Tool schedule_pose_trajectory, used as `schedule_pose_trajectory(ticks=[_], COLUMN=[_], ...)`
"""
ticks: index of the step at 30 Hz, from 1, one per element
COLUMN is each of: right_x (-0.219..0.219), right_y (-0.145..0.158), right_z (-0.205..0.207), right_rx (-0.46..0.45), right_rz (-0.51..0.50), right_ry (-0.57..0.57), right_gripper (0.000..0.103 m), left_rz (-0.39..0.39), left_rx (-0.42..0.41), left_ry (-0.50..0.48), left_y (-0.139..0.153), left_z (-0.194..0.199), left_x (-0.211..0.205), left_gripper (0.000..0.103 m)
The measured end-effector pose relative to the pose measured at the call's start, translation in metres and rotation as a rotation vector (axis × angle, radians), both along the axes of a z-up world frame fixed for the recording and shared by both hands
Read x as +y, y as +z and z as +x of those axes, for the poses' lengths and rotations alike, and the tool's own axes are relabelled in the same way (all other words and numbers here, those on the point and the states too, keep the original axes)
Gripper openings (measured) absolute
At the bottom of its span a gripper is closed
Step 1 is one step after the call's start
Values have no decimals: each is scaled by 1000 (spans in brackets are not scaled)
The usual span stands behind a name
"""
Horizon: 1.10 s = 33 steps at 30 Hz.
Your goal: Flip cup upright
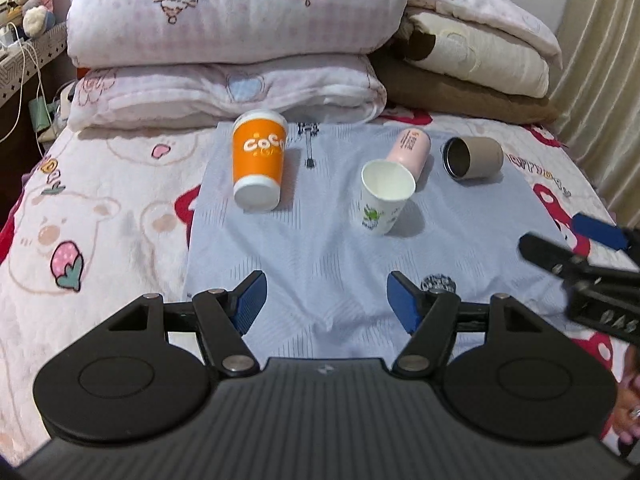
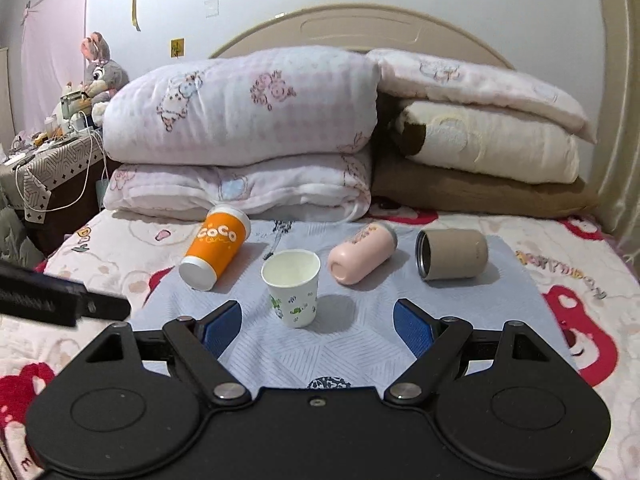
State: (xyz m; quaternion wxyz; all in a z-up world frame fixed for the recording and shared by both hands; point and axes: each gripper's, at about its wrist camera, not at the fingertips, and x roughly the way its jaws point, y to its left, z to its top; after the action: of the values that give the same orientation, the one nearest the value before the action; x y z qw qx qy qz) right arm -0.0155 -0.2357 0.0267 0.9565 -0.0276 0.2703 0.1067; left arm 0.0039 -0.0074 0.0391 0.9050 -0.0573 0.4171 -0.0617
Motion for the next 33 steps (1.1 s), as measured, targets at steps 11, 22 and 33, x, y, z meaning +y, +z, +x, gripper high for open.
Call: schedule_pose_trajectory(ticks=[11, 22, 33], right_x=[6, 8, 5], right_y=[15, 15, 11], right_z=[-23, -21, -20], right_rx=[39, 83, 88], right_rz=[-43, -42, -65], right_ry=[-87, -111, -179], right_gripper=[103, 103, 103], left_rz=[11, 48, 97], left_rx=[-27, 9, 57], left_ry=[47, 45, 33], left_y=[8, 4, 0], left_z=[-19, -17, -16], left_x=[13, 13, 4], left_gripper=[95, 98, 100])
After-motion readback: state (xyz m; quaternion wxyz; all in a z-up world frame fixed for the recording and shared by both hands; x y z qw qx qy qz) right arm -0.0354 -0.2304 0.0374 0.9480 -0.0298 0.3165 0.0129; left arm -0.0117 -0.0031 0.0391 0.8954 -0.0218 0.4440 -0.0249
